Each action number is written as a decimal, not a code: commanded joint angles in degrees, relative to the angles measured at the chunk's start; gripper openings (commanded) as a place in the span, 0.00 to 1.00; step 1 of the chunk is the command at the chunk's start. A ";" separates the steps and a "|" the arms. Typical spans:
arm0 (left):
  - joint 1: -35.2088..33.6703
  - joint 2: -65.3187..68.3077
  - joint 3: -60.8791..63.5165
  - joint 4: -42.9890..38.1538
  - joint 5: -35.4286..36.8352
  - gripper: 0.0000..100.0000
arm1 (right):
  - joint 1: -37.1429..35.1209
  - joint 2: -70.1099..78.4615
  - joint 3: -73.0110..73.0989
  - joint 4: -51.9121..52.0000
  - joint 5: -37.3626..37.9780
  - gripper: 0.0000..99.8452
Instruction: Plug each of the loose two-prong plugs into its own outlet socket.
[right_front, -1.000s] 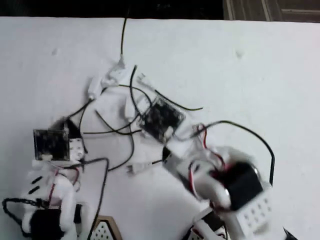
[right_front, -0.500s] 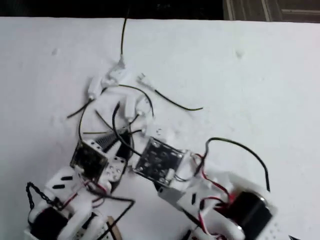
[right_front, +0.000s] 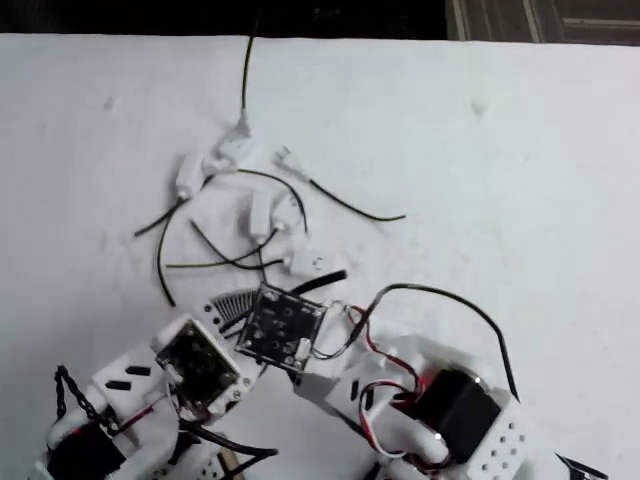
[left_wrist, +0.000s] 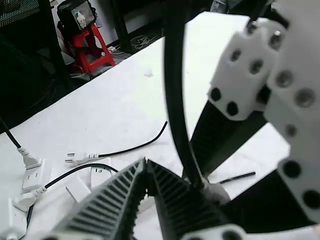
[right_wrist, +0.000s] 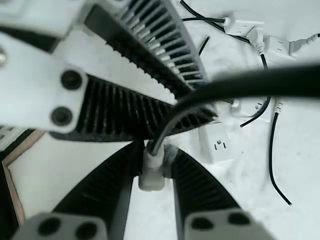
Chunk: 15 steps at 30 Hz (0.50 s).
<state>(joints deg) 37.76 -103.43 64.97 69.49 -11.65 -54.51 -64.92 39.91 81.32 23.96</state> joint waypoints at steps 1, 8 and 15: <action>0.66 -0.48 -1.49 1.32 -1.41 0.02 | -0.84 2.51 -0.44 -1.19 0.79 0.02; -14.46 -0.48 -2.11 -0.35 -1.41 0.02 | 1.98 2.51 -0.79 -1.19 0.44 0.02; -32.04 -0.04 -1.67 -3.25 -1.41 0.03 | 17.98 2.86 -0.35 -3.03 0.35 0.02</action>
<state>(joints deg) 10.15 -103.43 64.97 67.74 -12.79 -42.29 -62.20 39.91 79.56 24.48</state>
